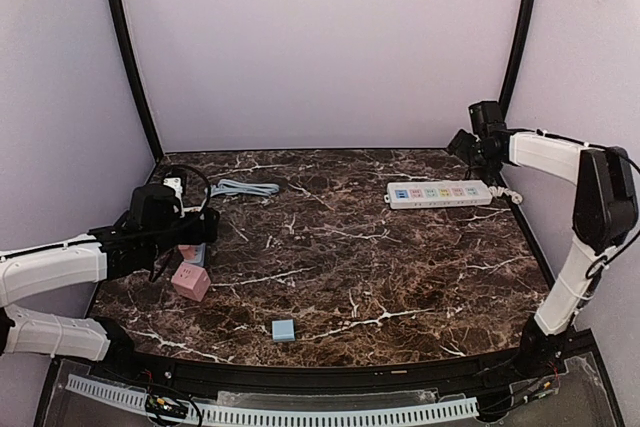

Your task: Insert the plug

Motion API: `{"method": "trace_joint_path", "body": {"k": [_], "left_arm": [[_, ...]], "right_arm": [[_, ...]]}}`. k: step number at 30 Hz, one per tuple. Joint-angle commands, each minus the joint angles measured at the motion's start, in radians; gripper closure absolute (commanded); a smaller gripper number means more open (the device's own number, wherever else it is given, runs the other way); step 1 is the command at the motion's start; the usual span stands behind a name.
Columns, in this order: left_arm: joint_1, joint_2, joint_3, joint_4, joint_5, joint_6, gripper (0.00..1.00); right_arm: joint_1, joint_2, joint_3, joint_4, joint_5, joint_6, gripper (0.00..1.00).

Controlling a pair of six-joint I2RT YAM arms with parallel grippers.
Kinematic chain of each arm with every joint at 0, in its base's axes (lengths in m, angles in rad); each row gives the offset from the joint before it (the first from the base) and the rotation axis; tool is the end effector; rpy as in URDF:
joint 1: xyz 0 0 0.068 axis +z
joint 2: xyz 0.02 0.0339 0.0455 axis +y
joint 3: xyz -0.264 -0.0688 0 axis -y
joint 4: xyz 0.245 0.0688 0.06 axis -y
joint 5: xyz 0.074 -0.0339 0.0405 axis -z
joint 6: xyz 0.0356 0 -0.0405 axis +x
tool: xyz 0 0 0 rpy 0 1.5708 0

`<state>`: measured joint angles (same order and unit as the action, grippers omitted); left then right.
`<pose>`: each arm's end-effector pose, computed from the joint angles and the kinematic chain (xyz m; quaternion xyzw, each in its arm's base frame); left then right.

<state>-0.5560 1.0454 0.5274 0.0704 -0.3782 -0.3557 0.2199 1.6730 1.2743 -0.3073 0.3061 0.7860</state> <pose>0.1995 -0.1085 0.2264 -0.0165 0.8372 -0.0874 0.5397 0.3714 0.0720 0.2663 0.3120 0.8438 0.0783 0.4296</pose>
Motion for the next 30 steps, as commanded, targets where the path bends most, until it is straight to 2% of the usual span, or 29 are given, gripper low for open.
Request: {"method": "trace_joint_path", "body": {"k": [1, 4, 10, 22, 30], "left_arm": [[-0.015, -0.016, -0.022, 0.010, 0.071, 0.019, 0.01], [-0.028, -0.014, -0.030, 0.025, 0.083, 0.023, 0.01], [-0.049, -0.012, -0.035, 0.042, 0.098, 0.023, 0.02], [-0.067, -0.045, -0.060, 0.060, 0.116, 0.017, 0.02], [-0.070, -0.048, -0.086, 0.092, 0.127, 0.011, 0.02]], "right_arm": [[-0.143, 0.198, 0.120, -0.172, -0.152, 0.183, 0.01], [-0.185, 0.306, 0.201, -0.210, -0.201, 0.235, 0.01], [-0.193, 0.449, 0.411, -0.392, -0.087, 0.309, 0.01], [-0.211, 0.619, 0.537, -0.435, -0.112, 0.352, 0.01], [-0.211, 0.690, 0.609, -0.424, -0.143, 0.307, 0.01]]}}
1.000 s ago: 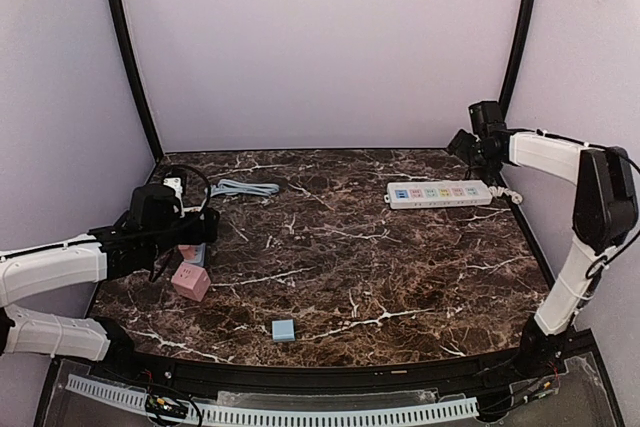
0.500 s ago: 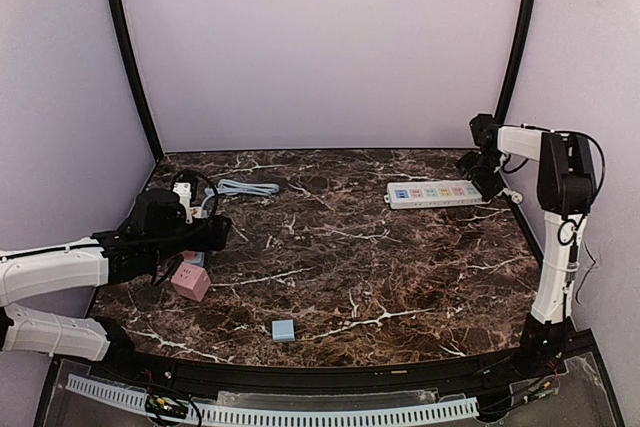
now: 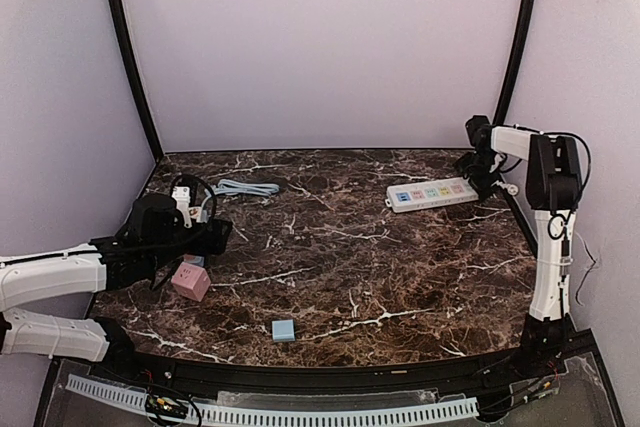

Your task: Insert the plug

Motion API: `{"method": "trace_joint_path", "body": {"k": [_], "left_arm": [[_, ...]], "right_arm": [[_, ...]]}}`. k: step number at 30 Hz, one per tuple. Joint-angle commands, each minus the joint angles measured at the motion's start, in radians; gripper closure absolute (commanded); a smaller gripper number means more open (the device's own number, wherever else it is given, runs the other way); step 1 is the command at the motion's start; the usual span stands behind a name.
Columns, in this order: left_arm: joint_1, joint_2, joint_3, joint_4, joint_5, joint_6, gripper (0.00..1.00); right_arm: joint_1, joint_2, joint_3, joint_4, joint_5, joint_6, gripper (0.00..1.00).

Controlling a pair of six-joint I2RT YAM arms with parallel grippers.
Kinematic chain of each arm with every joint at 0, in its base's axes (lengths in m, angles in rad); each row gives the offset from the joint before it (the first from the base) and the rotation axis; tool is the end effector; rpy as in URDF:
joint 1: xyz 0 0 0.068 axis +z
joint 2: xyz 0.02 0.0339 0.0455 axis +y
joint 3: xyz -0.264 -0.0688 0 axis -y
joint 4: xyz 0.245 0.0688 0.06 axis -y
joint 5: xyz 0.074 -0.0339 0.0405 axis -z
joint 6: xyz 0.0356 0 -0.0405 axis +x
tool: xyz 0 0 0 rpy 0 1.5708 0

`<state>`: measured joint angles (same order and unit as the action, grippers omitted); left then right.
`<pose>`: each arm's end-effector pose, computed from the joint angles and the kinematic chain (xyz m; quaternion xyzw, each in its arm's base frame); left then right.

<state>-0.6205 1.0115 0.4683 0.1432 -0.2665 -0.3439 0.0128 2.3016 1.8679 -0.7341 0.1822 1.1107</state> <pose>0.1848 -0.1206 0.2198 0.0412 0.8283 -0.1558 0.5365 0.4865 -0.0002 0.1613 0.5246 0.8228 0.0307 0.2162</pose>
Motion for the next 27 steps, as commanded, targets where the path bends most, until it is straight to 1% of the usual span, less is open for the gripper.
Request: {"method": "trace_joint_path", "body": {"k": [1, 2, 3, 7, 8, 10, 13, 17, 20, 22, 24, 26, 27], "left_arm": [[-0.005, -0.012, -0.029, 0.022, 0.016, 0.000, 0.02], [-0.006, -0.010, -0.031, 0.025, 0.016, -0.001, 0.02], [-0.007, -0.008, -0.033, 0.027, 0.016, -0.001, 0.03], [-0.007, 0.001, -0.040, 0.051, 0.024, -0.004, 0.03], [-0.007, 0.003, -0.043, 0.055, 0.026, -0.005, 0.03], [-0.007, 0.008, -0.047, 0.064, 0.028, -0.006, 0.03], [-0.009, 0.016, -0.049, 0.068, 0.031, -0.004, 0.03], [-0.012, 0.012, -0.050, 0.066, 0.038, -0.005, 0.03], [-0.014, 0.005, -0.052, 0.069, 0.042, -0.006, 0.03], [-0.015, 0.009, -0.054, 0.076, 0.045, -0.006, 0.03], [-0.015, 0.018, -0.051, 0.080, 0.047, -0.003, 0.03], [-0.016, 0.033, -0.044, 0.079, 0.053, 0.001, 0.03], [-0.016, 0.038, -0.040, 0.079, 0.055, 0.002, 0.03]], "right_arm": [[-0.004, 0.065, 0.019, 0.003, -0.019, -0.021, 0.01], [-0.004, 0.067, 0.020, 0.005, -0.021, -0.025, 0.02], [-0.003, 0.071, 0.016, 0.010, -0.029, -0.033, 0.07], [0.005, 0.074, -0.020, 0.031, -0.064, -0.064, 0.37], [0.009, 0.071, -0.032, 0.033, -0.065, -0.069, 0.41], [0.025, 0.053, -0.060, 0.042, -0.053, -0.076, 0.44], [0.065, 0.008, -0.114, 0.061, -0.027, -0.080, 0.44], [0.138, -0.054, -0.179, 0.095, -0.017, -0.090, 0.44], [0.176, -0.087, -0.196, 0.106, 0.006, -0.107, 0.41], [0.205, -0.102, -0.200, 0.108, 0.033, -0.132, 0.34], [0.226, -0.113, -0.204, 0.102, 0.048, -0.146, 0.15], [0.244, -0.120, -0.216, 0.102, 0.050, -0.149, 0.02], [0.252, -0.123, -0.225, 0.102, 0.051, -0.148, 0.01]]}}
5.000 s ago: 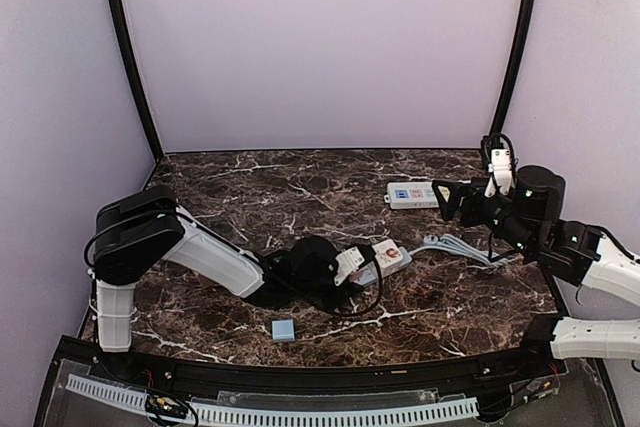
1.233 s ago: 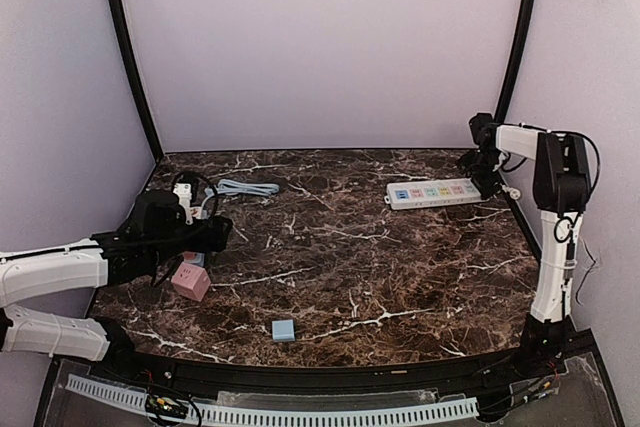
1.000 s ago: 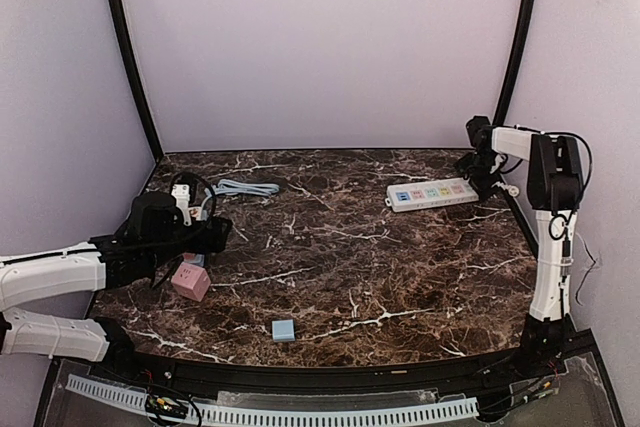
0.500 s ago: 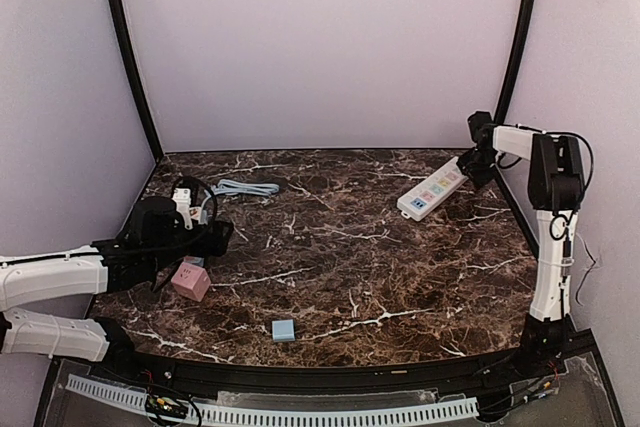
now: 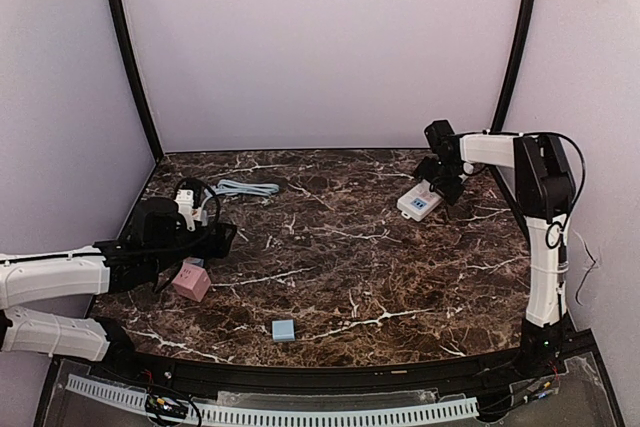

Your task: Insert the plug

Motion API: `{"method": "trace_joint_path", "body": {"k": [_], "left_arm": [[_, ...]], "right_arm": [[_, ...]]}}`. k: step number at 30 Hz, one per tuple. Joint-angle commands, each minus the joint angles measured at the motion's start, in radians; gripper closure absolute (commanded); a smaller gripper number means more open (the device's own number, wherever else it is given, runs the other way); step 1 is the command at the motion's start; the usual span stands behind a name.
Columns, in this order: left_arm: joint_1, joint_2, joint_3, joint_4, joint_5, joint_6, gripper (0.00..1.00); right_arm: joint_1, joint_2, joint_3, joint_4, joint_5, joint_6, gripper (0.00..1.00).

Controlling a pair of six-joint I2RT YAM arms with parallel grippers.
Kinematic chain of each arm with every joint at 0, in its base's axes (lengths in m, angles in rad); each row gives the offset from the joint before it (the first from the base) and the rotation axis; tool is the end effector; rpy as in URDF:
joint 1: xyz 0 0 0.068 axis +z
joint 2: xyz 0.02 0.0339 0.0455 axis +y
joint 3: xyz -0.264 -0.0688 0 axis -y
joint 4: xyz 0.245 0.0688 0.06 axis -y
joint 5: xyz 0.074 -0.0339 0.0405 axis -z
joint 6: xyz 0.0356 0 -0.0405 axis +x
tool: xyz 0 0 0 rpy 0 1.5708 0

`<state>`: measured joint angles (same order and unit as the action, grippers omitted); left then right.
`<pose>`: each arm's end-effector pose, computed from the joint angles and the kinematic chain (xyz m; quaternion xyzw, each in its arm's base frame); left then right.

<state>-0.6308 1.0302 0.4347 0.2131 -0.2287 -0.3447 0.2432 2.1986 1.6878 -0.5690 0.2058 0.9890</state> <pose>0.1836 -0.1241 0.2115 0.0541 0.8239 -0.1771 0.5356 0.4574 0.1060 0.1637 0.3748 0.8895 0.0584 0.2549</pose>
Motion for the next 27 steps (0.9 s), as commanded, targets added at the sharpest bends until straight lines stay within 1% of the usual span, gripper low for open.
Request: {"method": "trace_joint_path", "body": {"k": [1, 5, 8, 14, 16, 20, 24, 27], "left_arm": [[-0.006, 0.025, -0.004, 0.011, 0.022, 0.003, 0.03], [-0.007, 0.035, -0.004, 0.030, 0.037, -0.002, 0.03], [-0.010, 0.036, -0.013, 0.042, 0.045, -0.005, 0.03], [-0.011, 0.018, -0.040, 0.049, 0.046, -0.003, 0.03], [-0.012, 0.002, -0.048, 0.052, 0.048, -0.004, 0.03], [-0.012, -0.012, -0.063, 0.064, 0.064, -0.008, 0.03], [-0.013, -0.012, -0.072, 0.075, 0.076, -0.011, 0.03], [-0.016, -0.009, -0.076, 0.080, 0.076, -0.012, 0.03]], "right_arm": [[0.026, -0.021, -0.053, -0.064, 0.026, -0.025, 0.01], [0.048, -0.007, -0.064, -0.066, 0.008, -0.012, 0.01], [0.052, 0.022, -0.039, -0.083, 0.009, -0.005, 0.01], [0.053, 0.128, 0.085, -0.223, 0.042, -0.008, 0.02], [0.053, 0.139, 0.088, -0.253, 0.047, -0.014, 0.03], [0.056, 0.084, 0.017, -0.254, 0.077, -0.030, 0.13], [0.063, 0.031, -0.035, -0.253, 0.095, -0.069, 0.18], [0.074, -0.007, -0.088, -0.242, 0.101, -0.088, 0.27]]}}
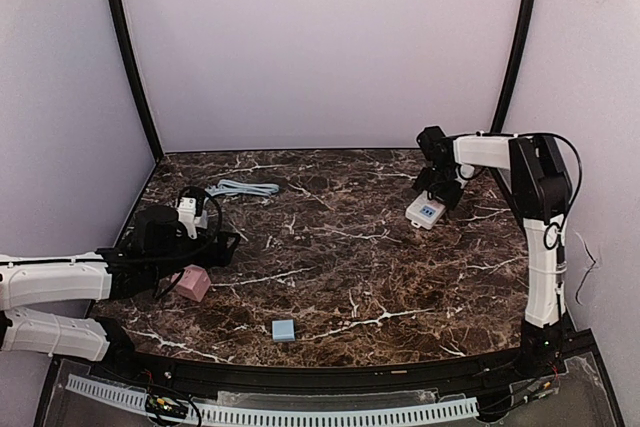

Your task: Insert the plug

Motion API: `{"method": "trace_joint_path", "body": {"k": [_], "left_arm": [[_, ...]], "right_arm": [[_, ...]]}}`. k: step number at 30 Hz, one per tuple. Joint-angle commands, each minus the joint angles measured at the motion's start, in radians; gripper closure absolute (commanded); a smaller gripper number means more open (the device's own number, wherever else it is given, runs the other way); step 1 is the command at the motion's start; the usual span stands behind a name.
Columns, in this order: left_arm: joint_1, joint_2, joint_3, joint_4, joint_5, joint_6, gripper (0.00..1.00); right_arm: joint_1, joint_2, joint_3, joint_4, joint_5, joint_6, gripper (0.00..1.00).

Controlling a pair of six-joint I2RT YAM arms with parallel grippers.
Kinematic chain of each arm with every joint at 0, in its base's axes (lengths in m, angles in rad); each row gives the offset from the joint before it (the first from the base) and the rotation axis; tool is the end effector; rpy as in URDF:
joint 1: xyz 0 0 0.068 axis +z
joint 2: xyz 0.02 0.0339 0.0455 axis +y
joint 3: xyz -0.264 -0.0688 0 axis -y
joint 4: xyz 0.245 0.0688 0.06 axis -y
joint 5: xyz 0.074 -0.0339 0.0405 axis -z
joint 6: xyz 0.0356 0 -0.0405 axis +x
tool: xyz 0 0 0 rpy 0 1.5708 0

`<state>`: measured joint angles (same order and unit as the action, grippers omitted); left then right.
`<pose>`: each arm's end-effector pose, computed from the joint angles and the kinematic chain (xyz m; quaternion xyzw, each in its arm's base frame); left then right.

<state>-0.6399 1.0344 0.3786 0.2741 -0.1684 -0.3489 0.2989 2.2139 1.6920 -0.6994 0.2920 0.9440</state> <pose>0.1777 -0.1248 0.1979 0.0731 0.8236 -0.2035 0.5244 0.4404 0.1250 0.1531 0.3328 0.9160 -0.0163 0.2233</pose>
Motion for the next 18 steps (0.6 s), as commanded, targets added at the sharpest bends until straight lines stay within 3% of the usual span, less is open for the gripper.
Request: {"method": "trace_joint_path", "body": {"k": [1, 8, 18], "left_arm": [[-0.007, -0.013, -0.020, 0.022, 0.017, -0.007, 0.03], [-0.009, -0.016, -0.015, 0.010, 0.017, -0.006, 0.03], [-0.022, -0.030, -0.014, -0.023, 0.018, -0.017, 0.03]], "right_arm": [[0.026, -0.036, -0.112, -0.102, 0.016, -0.050, 0.30], [0.156, -0.144, -0.256, -0.060, 0.045, -0.061, 0.32], [0.486, -0.287, -0.453, 0.043, 0.044, -0.060, 0.34]]}}
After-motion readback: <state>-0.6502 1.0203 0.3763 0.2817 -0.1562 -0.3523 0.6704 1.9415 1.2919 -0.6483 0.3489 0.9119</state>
